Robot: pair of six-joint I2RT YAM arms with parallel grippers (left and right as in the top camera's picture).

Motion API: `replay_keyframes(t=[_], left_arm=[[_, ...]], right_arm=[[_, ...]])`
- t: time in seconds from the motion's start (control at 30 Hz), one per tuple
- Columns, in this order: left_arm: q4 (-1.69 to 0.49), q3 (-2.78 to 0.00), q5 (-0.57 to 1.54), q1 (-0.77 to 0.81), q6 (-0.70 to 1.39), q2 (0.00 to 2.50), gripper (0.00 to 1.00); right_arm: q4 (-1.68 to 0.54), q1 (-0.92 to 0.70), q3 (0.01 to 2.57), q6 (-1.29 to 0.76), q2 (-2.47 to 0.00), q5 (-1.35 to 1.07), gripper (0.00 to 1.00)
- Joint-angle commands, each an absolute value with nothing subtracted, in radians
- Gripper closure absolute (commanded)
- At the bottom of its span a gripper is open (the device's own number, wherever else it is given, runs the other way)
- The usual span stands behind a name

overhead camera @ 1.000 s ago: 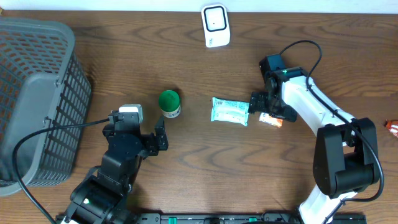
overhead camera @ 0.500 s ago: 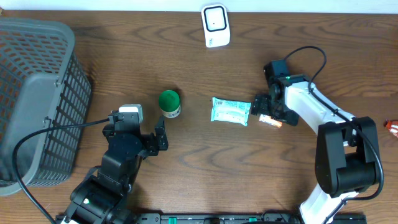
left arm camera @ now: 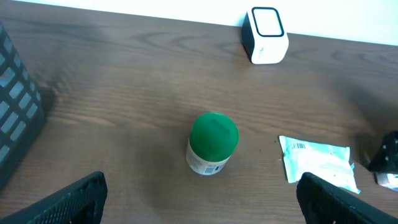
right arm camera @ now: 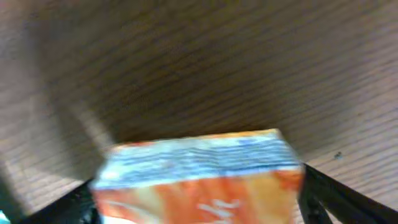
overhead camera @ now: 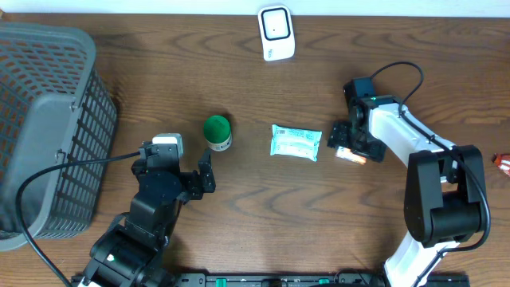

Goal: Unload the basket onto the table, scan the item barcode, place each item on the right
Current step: 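Grasp the Kleenex pack with the right gripper and lift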

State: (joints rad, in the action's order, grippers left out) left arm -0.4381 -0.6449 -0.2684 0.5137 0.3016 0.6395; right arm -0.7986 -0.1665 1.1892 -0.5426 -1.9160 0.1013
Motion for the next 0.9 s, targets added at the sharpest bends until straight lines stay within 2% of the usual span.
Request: replay_keyframes(t=[0.0, 0.23, 0.43, 0.6, 0.87], left_arm=[[-0.434, -0.647, -0.282, 0.51, 0.289, 0.639, 0.02], [-0.434, -0.647, -0.282, 0.51, 0.289, 0.639, 0.02], [-0.434, -0.647, -0.282, 0.51, 0.289, 0.639, 0.02], [-0.434, -0.647, -0.282, 0.51, 0.289, 0.639, 0.02], [-0.434, -0.647, -0.282, 0.51, 0.289, 0.639, 0.02]], right_arm=[[-0.804, -0.159, 1.179, -0.545, -1.966, 0.125, 0.27], [-0.814, -0.157, 1.184, -0.545, -1.968, 0.041, 0.32], [-0.967, -0.151, 1.276, -0.545, -1.967, -0.141, 0.38], [-1.114, -0.139, 1.338, -0.544, -1.967, -0.294, 0.38], [-1.222, -0.112, 1.342, -0.492, -1.967, -0.552, 0.36]])
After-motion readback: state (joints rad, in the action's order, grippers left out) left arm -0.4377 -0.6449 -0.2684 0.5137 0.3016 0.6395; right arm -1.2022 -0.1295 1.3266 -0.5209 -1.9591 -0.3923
